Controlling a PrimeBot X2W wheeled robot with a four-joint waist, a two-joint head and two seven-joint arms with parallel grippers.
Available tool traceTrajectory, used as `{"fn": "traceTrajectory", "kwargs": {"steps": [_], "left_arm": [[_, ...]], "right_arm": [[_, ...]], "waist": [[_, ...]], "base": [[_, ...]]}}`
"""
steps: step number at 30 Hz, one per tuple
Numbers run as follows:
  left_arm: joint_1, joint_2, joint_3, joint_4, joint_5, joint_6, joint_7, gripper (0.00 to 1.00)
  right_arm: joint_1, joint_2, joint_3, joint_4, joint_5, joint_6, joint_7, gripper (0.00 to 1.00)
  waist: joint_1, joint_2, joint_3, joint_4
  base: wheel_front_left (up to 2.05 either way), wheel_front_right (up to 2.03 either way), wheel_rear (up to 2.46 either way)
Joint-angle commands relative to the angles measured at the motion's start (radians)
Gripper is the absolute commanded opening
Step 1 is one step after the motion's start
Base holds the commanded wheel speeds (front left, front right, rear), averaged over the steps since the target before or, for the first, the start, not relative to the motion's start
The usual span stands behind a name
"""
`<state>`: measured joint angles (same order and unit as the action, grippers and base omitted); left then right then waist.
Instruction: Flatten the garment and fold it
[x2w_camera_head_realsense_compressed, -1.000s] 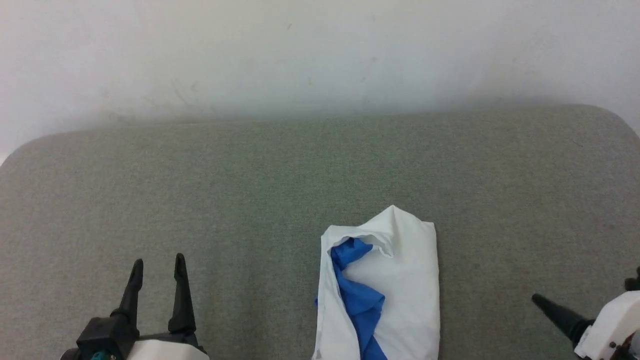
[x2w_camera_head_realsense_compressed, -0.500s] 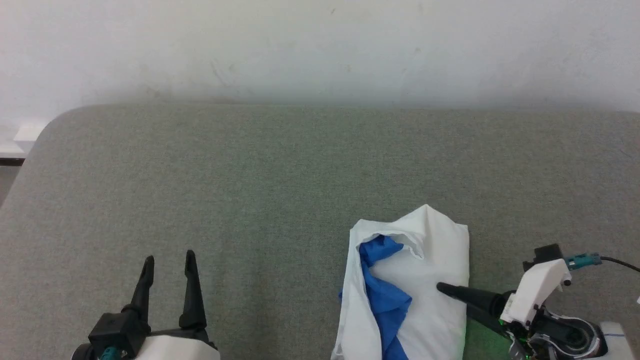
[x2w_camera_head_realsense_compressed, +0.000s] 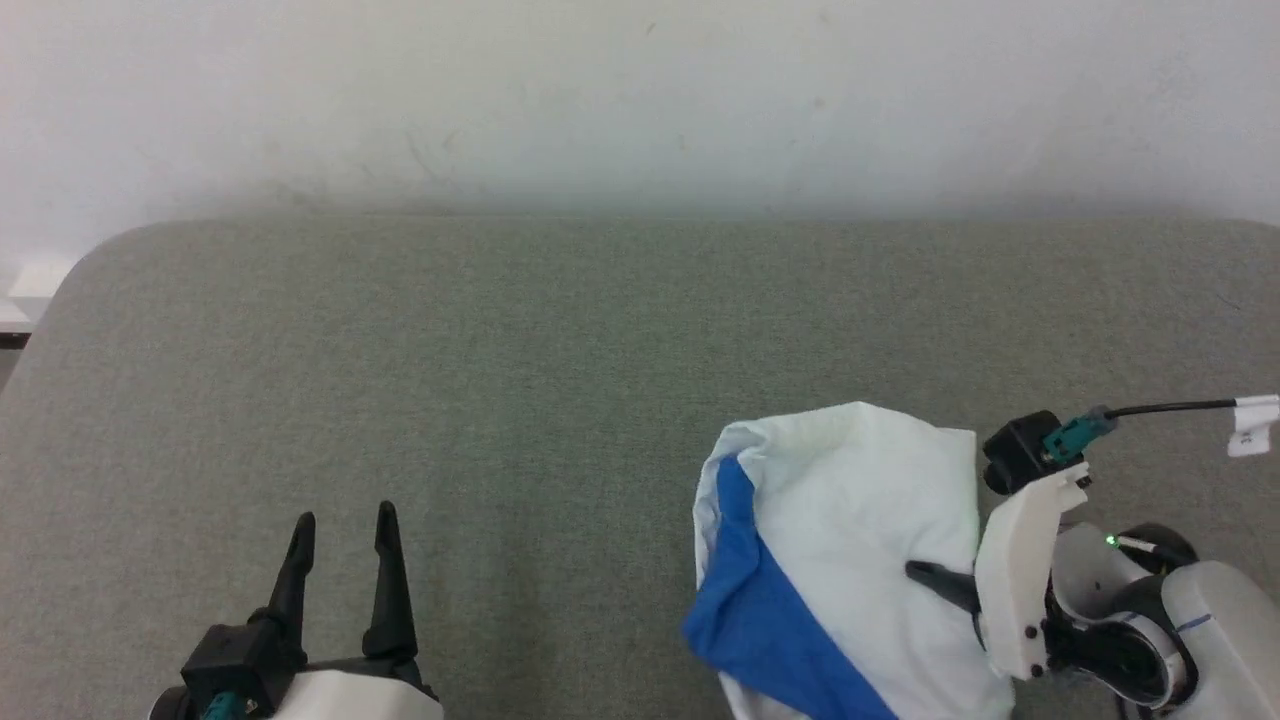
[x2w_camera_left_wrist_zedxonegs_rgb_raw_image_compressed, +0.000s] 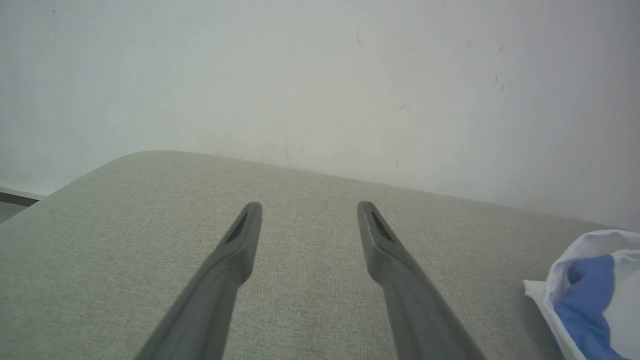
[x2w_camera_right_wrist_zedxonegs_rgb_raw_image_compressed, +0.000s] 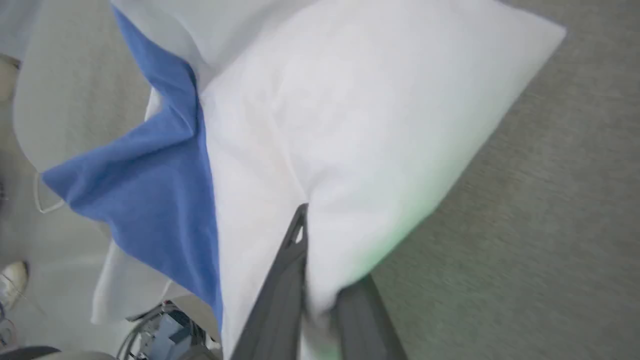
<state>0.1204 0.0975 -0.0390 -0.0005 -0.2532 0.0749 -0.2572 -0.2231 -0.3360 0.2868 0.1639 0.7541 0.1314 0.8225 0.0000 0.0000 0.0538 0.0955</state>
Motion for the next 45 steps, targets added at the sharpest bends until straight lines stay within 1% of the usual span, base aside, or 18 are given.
{"fn": "traceTrajectory", "kwargs": {"steps": [1, 3, 7, 11, 15, 18, 22, 24, 28, 32, 33, 34, 35, 37, 40, 43, 45], "left_arm": [[-0.007, -0.003, 0.000, 0.002, 0.005, -0.006, -0.005, 1.00], [-0.011, -0.006, -0.003, 0.001, 0.009, -0.009, -0.005, 1.00], [-0.025, -0.012, -0.010, -0.004, 0.016, -0.016, -0.005, 1.00], [-0.049, -0.017, -0.010, -0.025, 0.017, -0.027, -0.005, 1.00], [-0.083, -0.010, -0.011, -0.061, 0.034, -0.038, -0.005, 1.00], [-0.121, 0.005, -0.019, -0.082, 0.052, -0.046, -0.005, 1.00], [-0.184, 0.035, -0.028, -0.114, 0.074, -0.057, 0.011, 1.00], [-0.218, 0.050, -0.034, -0.125, 0.085, -0.065, 0.023, 1.00], [-0.272, 0.071, -0.048, -0.147, 0.101, -0.076, 0.044, 1.00], [-0.304, 0.079, -0.056, -0.166, 0.108, -0.078, 0.053, 1.00], [-0.311, 0.079, -0.058, -0.170, 0.109, -0.079, 0.054, 1.00], [-0.317, 0.079, -0.062, -0.172, 0.110, -0.079, 0.055, 1.00], [-0.322, 0.077, -0.066, -0.173, 0.110, -0.079, 0.054, 1.00], [-0.329, 0.074, -0.072, -0.169, 0.111, -0.078, 0.052, 1.00], [-0.337, 0.070, -0.071, -0.154, 0.102, -0.078, 0.044, 1.00], [-0.331, 0.060, -0.069, -0.131, 0.091, -0.075, 0.030, 1.00], [-0.316, 0.051, -0.066, -0.112, 0.082, -0.070, 0.020, 1.00]], "right_arm": [[-0.020, -0.051, 0.031, -0.034, -0.035, -0.001, -0.007, 0.00], [-0.036, -0.127, 0.097, -0.093, -0.089, -0.001, -0.010, 0.00], [-0.059, -0.238, 0.173, -0.153, -0.167, -0.001, 0.003, 0.00], [-0.087, -0.315, 0.216, -0.171, -0.206, -0.001, 0.010, 0.00], [-0.130, -0.364, 0.207, -0.128, -0.225, -0.001, -0.033, 0.00], [-0.159, -0.396, 0.188, -0.049, -0.233, -0.001, -0.083, 0.00], [-0.205, -0.427, 0.158, 0.093, -0.237, -0.001, -0.167, 0.00], [-0.232, -0.429, 0.135, 0.171, -0.241, -0.001, -0.223, 0.00], [-0.286, -0.441, 0.077, 0.336, -0.291, -0.001, -0.353, 0.00], [-0.340, -0.418, -0.018, 0.487, -0.350, -0.001, -0.485, 0.00], [-0.354, -0.404, -0.041, 0.517, -0.360, -0.001, -0.524, 0.08], [-0.367, -0.395, -0.059, 0.540, -0.381, -0.001, -0.573, 0.38], [-0.377, -0.379, -0.076, 0.566, -0.397, -0.001, -0.613, 1.00], [-0.391, -0.347, -0.099, 0.610, -0.430, -0.001, -0.692, 1.00], [-0.407, -0.319, -0.175, 0.687, -0.504, -0.001, -0.834, 1.00], [-0.400, -0.303, -0.266, 0.765, -0.598, -0.001, -0.937, 1.00], [-0.384, -0.283, -0.329, 0.793, -0.632, -0.001, -1.001, 1.00]], "waist": [[0.0000, 0.0000, -0.003, -0.030], [0.0000, 0.0000, -0.001, -0.051], [0.0000, 0.0000, 0.012, -0.096], [0.0000, 0.0000, 0.062, -0.161], [0.0000, 0.0000, 0.153, -0.237], [0.0000, 0.0000, 0.230, -0.285], [0.0000, 0.0000, 0.335, -0.326], [0.0000, 0.0000, 0.374, -0.335], [0.0000, 0.0000, 0.433, -0.338], [0.0000, 0.0000, 0.472, -0.335], [0.0000, 0.0000, 0.479, -0.334], [0.0000, 0.0000, 0.486, -0.332], [0.0000, 0.0000, 0.489, -0.331], [0.0000, 0.0000, 0.491, -0.329], [0.0000, 0.0000, 0.478, -0.320], [0.0000, 0.0000, 0.440, -0.308], [0.0000, 0.0000, 0.396, -0.301]], "base": [[0.00, 0.00, 0.00], [0.00, 0.00, 0.00], [0.00, 0.00, 0.00], [0.00, 0.00, 0.00], [0.00, 0.00, 0.00], [0.00, 0.00, 0.00], [0.00, 0.00, 0.00], [0.00, 0.00, 0.00], [0.00, 0.00, 0.00], [0.00, 0.00, 0.00], [0.00, 0.00, 0.00], [0.00, 0.00, 0.00], [0.00, 0.00, 0.00], [0.00, 0.00, 0.00], [0.00, 0.00, 0.00], [0.00, 0.00, 0.00], [0.00, 0.00, 0.00]]}}
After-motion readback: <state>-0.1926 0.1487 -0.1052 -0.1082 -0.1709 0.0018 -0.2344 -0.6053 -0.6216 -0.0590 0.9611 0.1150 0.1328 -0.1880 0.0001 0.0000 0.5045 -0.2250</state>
